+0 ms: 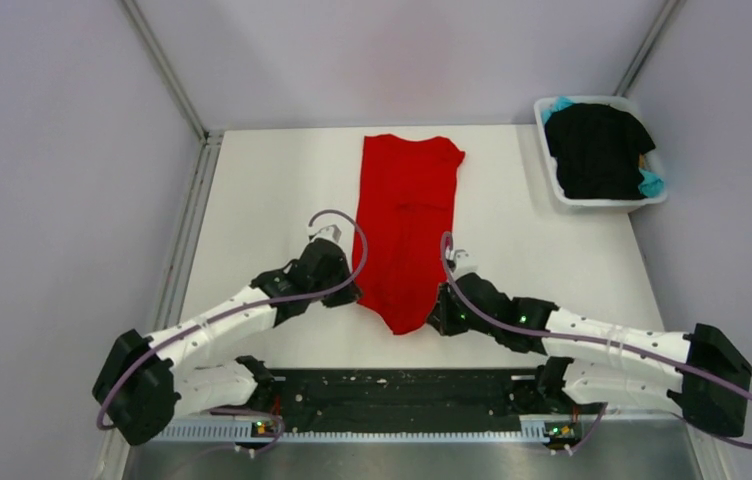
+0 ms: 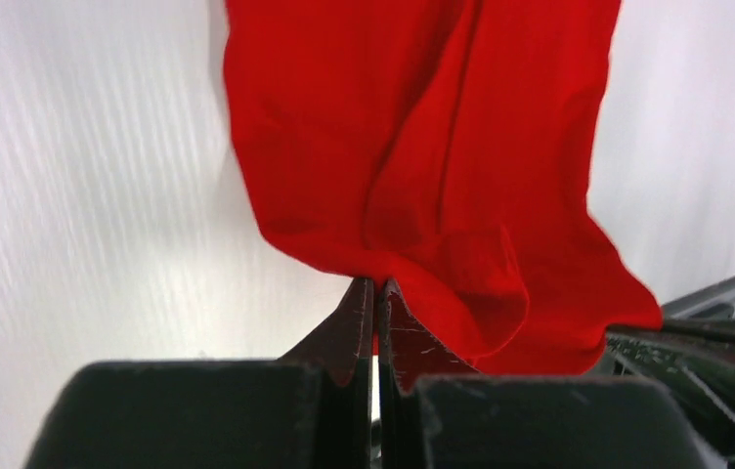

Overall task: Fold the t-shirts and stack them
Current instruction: Fold the folded rectangular tshirt in 1/3 of the way

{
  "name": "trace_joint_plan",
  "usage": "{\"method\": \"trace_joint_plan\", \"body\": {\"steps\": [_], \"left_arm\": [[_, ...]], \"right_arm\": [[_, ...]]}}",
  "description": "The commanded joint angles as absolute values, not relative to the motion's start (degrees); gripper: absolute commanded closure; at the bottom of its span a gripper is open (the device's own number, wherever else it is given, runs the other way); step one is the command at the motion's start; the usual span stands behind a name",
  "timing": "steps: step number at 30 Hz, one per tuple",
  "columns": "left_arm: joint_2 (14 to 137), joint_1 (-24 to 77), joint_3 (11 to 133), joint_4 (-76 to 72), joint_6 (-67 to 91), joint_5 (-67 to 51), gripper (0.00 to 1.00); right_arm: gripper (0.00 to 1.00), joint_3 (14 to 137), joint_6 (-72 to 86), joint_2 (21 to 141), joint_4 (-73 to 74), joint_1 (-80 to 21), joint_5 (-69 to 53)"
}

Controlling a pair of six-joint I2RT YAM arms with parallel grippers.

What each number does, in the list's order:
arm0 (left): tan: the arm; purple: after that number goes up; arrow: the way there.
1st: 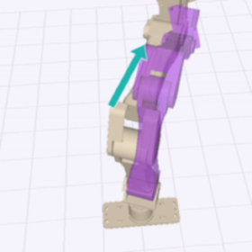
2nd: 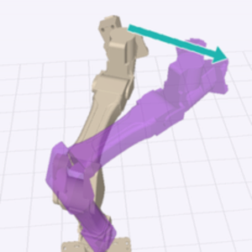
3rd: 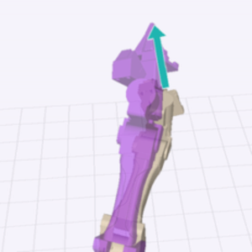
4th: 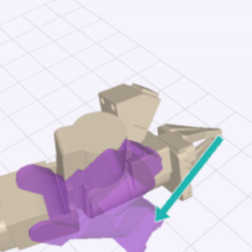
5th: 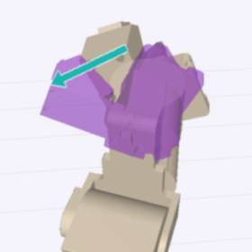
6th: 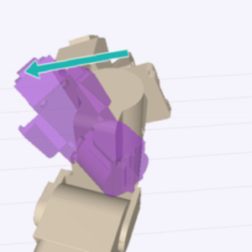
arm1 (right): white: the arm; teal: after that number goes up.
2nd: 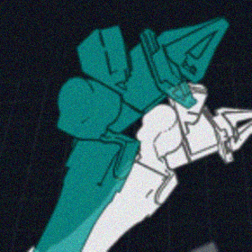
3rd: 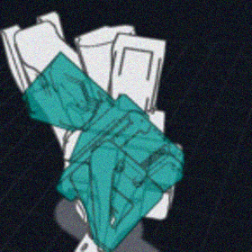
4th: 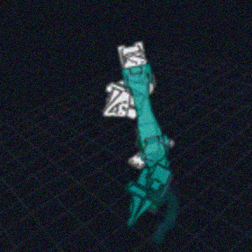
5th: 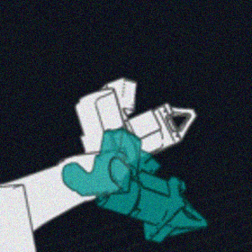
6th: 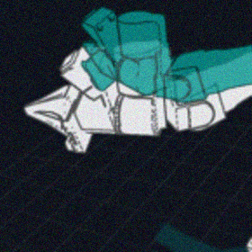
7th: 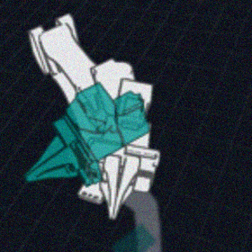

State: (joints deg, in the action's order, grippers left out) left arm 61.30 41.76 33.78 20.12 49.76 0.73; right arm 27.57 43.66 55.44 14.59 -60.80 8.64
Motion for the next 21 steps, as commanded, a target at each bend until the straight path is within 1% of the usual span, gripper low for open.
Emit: {"method": "trace_joint_plan", "body": {"steps": [1, 4, 10, 16, 21], "left_arm": [[68.0, 40.9, 43.1, 19.7, 46.4, 6.9, 1.00], [73.8, 39.3, 50.1, 22.6, 45.1, 10.0, 1.00], [83.1, 34.2, 60.4, 23.2, 41.4, 10.7, 1.00], [92.4, 30.9, 71.5, 22.3, 35.4, 7.1, 1.00], [100.9, 28.4, 80.8, 24.8, 33.0, 5.2, 1.00]], "right_arm": [[1.00, 34.4, 41.1, 60.5, 14.7, -57.2, 14.9], [1.00, 37.0, 39.7, 64.1, 13.1, -53.6, 15.4], [1.00, 42.6, 37.1, 69.3, 12.0, -46.1, 16.7], [1.00, 48.5, 34.0, 76.5, 11.5, -40.5, 17.8], [1.00, 53.5, 30.5, 82.3, 9.3, -36.6, 16.8]]}}
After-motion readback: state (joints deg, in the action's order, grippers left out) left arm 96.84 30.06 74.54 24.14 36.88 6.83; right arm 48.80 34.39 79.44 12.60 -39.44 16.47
